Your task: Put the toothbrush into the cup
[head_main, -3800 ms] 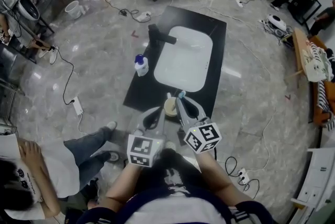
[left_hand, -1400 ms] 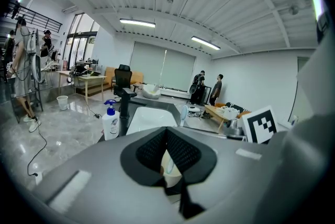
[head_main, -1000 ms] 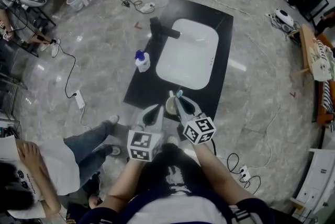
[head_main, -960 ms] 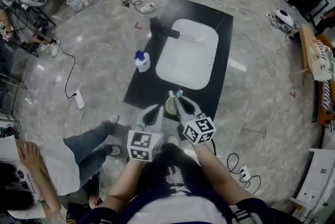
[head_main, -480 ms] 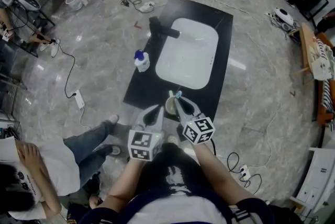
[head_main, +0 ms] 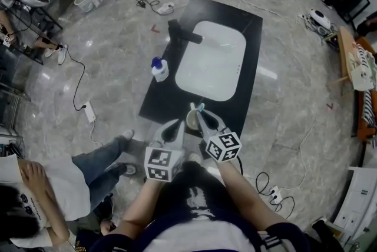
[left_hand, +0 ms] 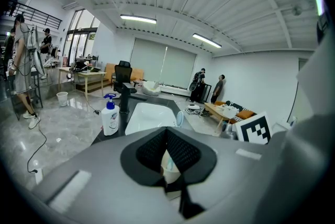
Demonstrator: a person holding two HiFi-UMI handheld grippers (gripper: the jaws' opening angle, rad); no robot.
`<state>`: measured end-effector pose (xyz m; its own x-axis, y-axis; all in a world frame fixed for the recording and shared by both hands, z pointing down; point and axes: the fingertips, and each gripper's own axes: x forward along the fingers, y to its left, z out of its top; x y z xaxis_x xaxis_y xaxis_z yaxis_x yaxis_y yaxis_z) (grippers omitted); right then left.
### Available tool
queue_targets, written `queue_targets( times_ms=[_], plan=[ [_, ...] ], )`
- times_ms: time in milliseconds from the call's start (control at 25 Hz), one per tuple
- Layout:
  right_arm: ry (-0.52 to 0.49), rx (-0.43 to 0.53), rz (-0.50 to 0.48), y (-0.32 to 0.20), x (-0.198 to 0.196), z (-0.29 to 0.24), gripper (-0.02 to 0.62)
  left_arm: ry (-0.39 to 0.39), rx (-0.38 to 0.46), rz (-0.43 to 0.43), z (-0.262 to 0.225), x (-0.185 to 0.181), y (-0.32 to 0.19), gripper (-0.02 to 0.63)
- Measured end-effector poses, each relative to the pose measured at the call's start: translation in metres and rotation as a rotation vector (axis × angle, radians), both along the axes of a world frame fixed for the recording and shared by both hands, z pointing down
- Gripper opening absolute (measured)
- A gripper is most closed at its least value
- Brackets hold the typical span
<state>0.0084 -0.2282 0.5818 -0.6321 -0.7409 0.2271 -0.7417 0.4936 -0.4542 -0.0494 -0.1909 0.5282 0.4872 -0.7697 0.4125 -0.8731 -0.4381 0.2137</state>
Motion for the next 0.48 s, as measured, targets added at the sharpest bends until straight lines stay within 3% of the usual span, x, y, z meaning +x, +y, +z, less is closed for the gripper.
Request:
queue_targets(
  times_ms=[480],
  plan=[
    [0.014, -0.005, -0.009, -0.0003, -0.0011, 0.0045, 0.018, 0.006, 0.0, -0.005, 0.0021, -0.0004, -0.0004, 0.0]
  ],
)
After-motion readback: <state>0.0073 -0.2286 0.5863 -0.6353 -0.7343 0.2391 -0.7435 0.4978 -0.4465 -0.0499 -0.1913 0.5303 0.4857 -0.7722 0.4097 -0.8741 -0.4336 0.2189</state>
